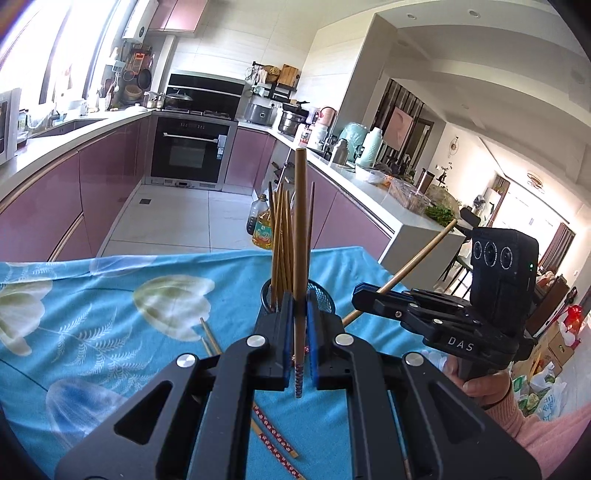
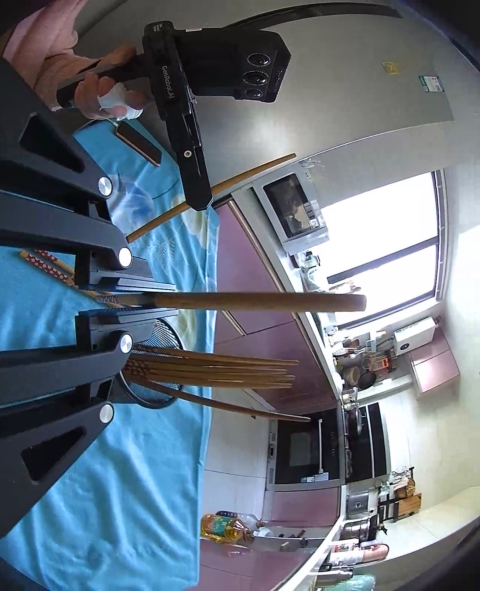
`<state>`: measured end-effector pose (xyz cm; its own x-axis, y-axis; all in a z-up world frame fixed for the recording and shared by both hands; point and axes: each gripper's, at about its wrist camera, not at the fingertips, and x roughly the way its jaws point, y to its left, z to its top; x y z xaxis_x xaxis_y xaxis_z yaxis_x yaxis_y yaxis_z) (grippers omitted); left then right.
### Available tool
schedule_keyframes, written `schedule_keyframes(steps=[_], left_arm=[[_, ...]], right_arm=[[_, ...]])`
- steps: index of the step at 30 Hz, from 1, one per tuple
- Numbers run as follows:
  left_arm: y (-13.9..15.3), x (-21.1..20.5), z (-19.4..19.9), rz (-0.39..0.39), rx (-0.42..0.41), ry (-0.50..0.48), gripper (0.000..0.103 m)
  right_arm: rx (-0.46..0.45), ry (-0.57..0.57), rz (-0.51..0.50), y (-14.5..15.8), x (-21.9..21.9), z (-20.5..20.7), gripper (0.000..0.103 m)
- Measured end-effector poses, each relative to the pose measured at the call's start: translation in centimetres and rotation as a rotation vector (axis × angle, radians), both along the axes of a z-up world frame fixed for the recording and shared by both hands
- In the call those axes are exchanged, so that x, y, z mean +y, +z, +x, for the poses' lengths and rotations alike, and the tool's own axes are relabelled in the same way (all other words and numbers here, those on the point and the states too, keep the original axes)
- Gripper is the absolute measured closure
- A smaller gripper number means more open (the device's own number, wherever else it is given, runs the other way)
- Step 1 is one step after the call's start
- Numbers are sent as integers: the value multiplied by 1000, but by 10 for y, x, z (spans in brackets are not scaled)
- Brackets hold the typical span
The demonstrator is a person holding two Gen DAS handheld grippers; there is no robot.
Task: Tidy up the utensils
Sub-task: 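Lower both chopsticks down into the mesh cup with both grippers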
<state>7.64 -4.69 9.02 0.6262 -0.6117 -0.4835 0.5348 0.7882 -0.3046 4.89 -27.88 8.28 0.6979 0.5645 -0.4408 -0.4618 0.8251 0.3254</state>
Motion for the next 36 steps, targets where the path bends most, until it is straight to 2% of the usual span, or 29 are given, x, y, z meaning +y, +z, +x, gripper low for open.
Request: schedule_keyframes(steps=[13, 36], left_arm=[[9, -12, 6, 7, -19, -6, 96], [10, -27, 5, 35, -48, -20, 96]], right_arm=[[-50, -20, -7, 21, -11, 2, 97], [-59, -22, -9, 24, -12, 3, 97]])
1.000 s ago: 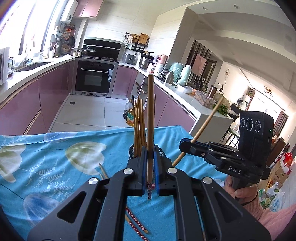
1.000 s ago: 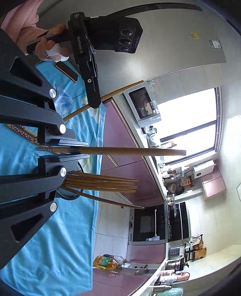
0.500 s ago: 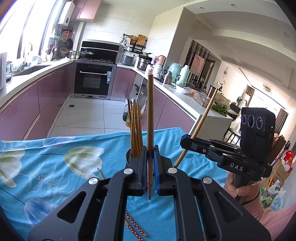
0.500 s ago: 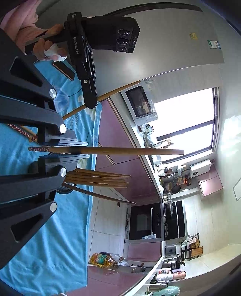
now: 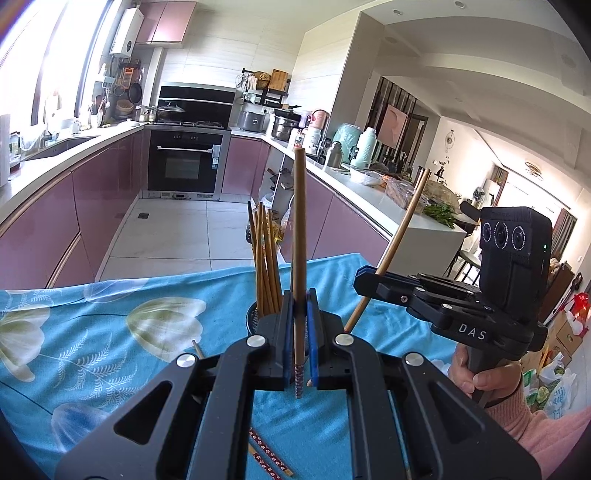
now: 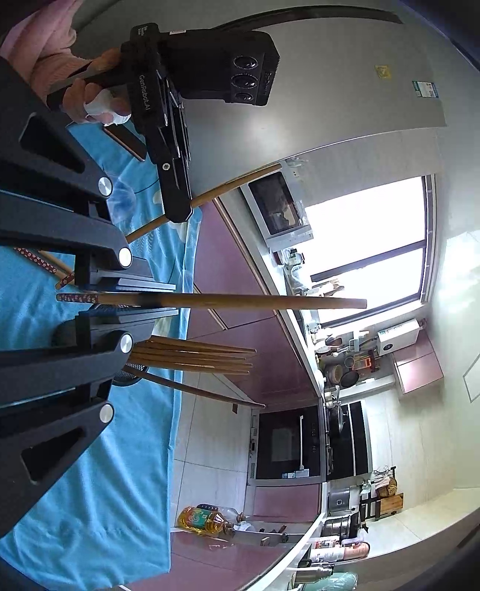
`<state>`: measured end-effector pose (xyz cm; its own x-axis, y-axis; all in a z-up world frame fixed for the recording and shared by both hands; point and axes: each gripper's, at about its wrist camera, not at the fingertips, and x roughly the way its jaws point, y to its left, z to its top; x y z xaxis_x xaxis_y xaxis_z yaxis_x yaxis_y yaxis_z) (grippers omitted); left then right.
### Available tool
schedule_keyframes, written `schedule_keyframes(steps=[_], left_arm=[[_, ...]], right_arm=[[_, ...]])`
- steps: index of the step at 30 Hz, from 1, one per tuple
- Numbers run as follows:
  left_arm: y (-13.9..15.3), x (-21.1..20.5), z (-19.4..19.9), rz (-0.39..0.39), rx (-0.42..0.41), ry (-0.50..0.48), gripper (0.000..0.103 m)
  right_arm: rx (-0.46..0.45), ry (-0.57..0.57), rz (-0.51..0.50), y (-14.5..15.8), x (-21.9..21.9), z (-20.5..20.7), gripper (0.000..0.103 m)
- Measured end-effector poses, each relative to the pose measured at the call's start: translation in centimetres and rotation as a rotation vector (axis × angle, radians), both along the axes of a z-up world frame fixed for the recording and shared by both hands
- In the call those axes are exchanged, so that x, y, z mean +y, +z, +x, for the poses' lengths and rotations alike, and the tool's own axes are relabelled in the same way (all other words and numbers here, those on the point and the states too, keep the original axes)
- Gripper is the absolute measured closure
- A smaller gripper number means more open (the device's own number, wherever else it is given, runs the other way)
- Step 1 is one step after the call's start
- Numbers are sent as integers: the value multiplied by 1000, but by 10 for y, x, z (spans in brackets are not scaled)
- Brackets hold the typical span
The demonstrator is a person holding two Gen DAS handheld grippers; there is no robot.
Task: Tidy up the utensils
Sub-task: 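Lower both chopsticks down into the mesh cup with both grippers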
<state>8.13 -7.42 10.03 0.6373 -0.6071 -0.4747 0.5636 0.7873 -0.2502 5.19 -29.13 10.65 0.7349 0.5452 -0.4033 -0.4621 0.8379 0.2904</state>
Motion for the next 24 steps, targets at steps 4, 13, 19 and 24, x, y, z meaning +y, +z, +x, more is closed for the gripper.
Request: schedule_keyframes(steps=[4, 13, 19, 24], left_arm=[[2, -1, 0, 1, -4, -2, 96], [5, -3, 0, 4, -13, -4, 96], [7, -7, -1, 7, -23, -9, 96], [9, -10, 1, 9, -30, -12, 96]], right_arm=[[-2, -1, -1, 1, -1, 0, 97], [-15, -6, -1, 5, -1, 2, 97], [-24, -8, 0, 6, -2, 1, 97], [-31, -9, -1, 8, -2, 0, 97]])
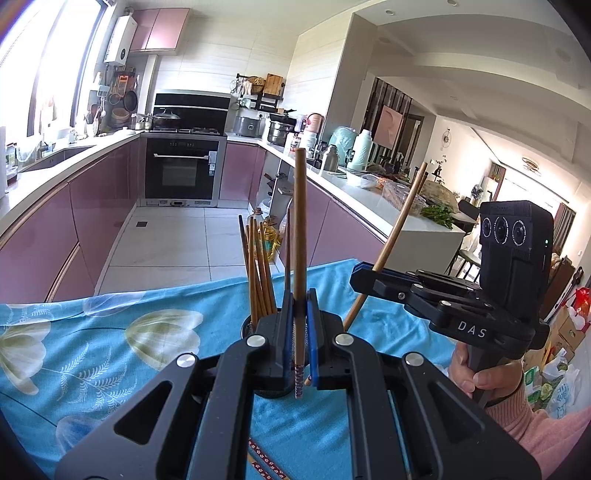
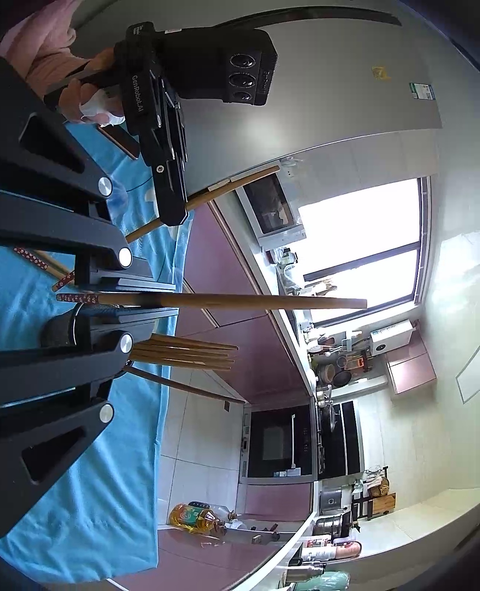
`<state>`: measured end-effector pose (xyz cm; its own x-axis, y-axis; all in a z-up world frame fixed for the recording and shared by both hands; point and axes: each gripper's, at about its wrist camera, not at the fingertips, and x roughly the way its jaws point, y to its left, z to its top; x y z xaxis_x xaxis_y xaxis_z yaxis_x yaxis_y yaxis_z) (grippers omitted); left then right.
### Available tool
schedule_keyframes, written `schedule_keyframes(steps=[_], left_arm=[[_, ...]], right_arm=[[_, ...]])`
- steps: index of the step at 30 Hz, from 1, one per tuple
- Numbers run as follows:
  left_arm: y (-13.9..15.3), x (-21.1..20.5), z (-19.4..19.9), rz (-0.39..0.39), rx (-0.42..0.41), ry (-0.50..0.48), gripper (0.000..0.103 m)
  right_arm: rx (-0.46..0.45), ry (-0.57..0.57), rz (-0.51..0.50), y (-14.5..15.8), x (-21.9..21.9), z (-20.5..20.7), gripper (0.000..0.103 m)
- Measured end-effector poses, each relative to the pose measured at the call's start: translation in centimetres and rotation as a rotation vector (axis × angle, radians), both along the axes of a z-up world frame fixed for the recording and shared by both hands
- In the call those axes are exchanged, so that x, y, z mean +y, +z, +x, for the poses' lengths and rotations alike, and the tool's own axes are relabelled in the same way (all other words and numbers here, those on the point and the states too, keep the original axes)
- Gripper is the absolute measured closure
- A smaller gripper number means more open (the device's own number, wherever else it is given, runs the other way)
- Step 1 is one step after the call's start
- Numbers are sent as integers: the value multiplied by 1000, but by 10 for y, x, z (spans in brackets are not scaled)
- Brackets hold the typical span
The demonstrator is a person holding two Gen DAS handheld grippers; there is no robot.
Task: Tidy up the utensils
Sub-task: 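Lower both chopsticks down into the mesh cup with both grippers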
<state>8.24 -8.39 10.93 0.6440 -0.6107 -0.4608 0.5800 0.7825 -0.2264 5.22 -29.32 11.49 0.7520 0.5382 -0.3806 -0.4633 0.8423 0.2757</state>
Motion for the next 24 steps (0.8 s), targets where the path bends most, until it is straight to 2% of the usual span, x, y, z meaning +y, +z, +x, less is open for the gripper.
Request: schedule_keyframes(steps=[24], left_arm=[[19, -13, 10, -3, -71, 32, 96]], right_arm=[[-38, -9, -13, 16, 3, 11, 97]])
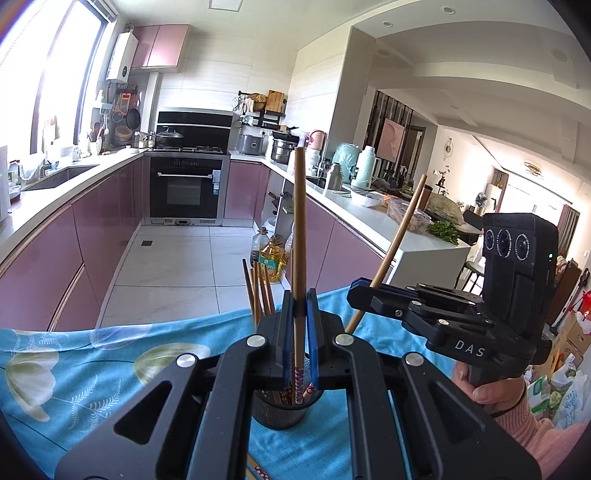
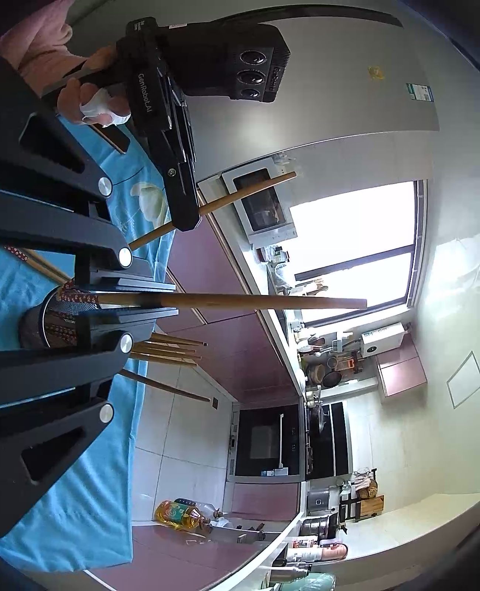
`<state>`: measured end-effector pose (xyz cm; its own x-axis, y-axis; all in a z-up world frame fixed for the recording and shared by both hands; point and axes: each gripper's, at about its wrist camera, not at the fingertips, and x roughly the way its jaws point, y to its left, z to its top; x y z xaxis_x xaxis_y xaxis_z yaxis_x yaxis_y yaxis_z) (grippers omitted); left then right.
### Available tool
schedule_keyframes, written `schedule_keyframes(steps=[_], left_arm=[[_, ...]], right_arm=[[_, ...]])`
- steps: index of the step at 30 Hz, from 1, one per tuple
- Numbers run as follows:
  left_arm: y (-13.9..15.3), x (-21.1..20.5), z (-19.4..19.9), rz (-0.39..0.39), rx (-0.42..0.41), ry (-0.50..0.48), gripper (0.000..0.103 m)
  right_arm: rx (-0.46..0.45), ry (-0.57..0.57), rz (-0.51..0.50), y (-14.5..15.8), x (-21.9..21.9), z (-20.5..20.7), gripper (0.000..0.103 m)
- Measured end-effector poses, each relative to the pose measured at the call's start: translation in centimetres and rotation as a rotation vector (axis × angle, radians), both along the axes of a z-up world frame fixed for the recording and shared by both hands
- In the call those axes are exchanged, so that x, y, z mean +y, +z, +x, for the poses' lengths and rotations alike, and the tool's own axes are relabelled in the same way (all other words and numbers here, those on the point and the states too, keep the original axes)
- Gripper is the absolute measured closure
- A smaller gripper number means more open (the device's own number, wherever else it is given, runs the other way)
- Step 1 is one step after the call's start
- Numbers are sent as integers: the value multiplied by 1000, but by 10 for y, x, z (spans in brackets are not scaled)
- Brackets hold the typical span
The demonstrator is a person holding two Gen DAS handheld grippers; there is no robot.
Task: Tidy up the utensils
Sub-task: 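Lower both chopsticks down into the mesh cup with both grippers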
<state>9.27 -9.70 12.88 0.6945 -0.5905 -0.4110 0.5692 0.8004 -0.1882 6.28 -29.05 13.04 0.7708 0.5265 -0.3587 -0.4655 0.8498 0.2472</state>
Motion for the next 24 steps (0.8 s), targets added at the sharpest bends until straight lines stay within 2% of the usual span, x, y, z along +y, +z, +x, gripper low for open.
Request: schedule_keyframes(steps=[11, 24], left_arm=[[-21, -16, 15, 73, 43, 26, 96], [-62, -36, 32, 166, 159, -24, 96]], right_arm=[[61, -19, -14, -17, 3, 18, 97], [200, -11, -70, -52, 11, 44, 97]])
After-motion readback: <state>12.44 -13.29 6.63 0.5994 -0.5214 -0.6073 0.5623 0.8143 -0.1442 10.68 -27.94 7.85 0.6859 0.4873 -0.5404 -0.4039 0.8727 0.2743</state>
